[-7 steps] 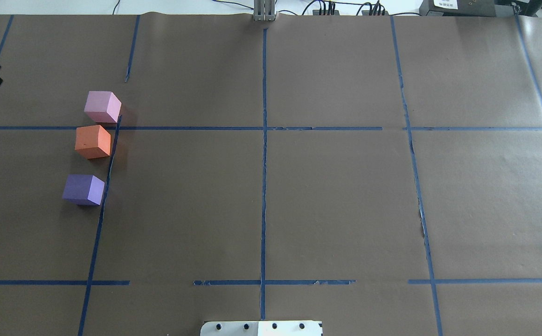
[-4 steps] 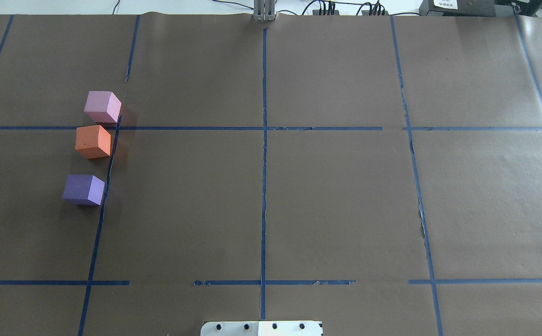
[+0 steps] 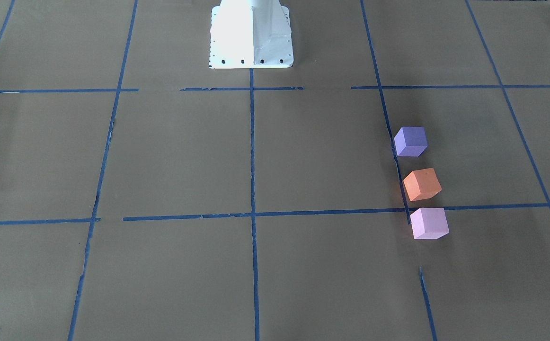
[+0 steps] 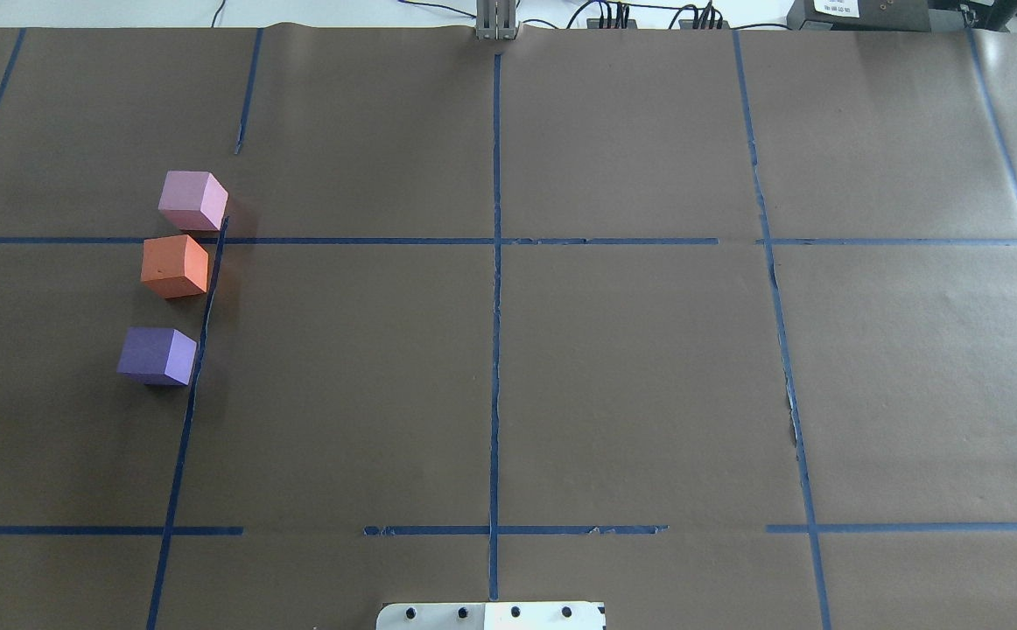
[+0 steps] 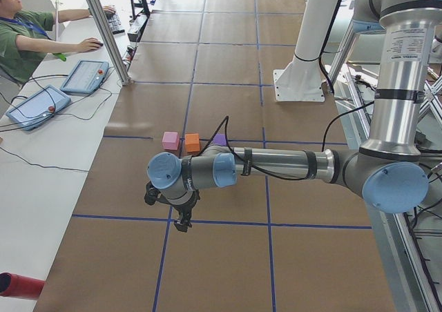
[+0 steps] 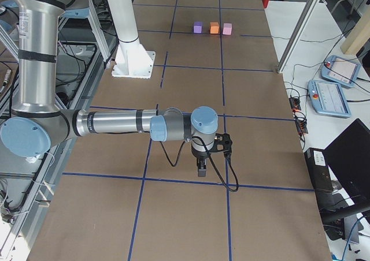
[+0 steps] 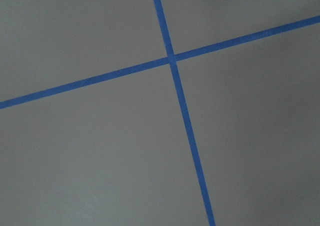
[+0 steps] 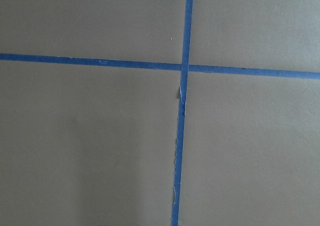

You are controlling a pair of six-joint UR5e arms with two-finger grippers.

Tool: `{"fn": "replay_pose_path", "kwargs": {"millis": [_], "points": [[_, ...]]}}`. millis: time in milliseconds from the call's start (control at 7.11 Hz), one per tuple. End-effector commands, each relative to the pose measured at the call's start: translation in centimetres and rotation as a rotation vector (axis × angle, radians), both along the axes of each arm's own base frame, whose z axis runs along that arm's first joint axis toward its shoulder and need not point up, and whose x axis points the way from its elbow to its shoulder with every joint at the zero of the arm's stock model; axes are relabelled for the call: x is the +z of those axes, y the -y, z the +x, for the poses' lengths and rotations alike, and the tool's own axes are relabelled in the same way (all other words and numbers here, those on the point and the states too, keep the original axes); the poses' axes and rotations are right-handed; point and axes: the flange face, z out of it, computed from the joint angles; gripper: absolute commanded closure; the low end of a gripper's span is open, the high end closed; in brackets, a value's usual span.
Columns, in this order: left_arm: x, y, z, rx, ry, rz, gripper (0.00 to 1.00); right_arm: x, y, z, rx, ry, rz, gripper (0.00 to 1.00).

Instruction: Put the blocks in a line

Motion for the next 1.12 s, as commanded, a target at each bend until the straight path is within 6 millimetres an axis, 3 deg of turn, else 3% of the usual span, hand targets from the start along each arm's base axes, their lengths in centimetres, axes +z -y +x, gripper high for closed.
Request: {"fn": "replay_pose_path", "kwargs": {"millis": [0,984], "points": [[-0.48,0.18,-0.50,-0.056,-0.005,0.068,0.00,0.00,0.00,0.00,0.000,0.000,0.000,0.00],[-0.38,-0.01,-0.59,-0.054,0.010,0.071,0.00,0.00,0.00,0.00,0.000,0.000,0.000,0.00]]}}
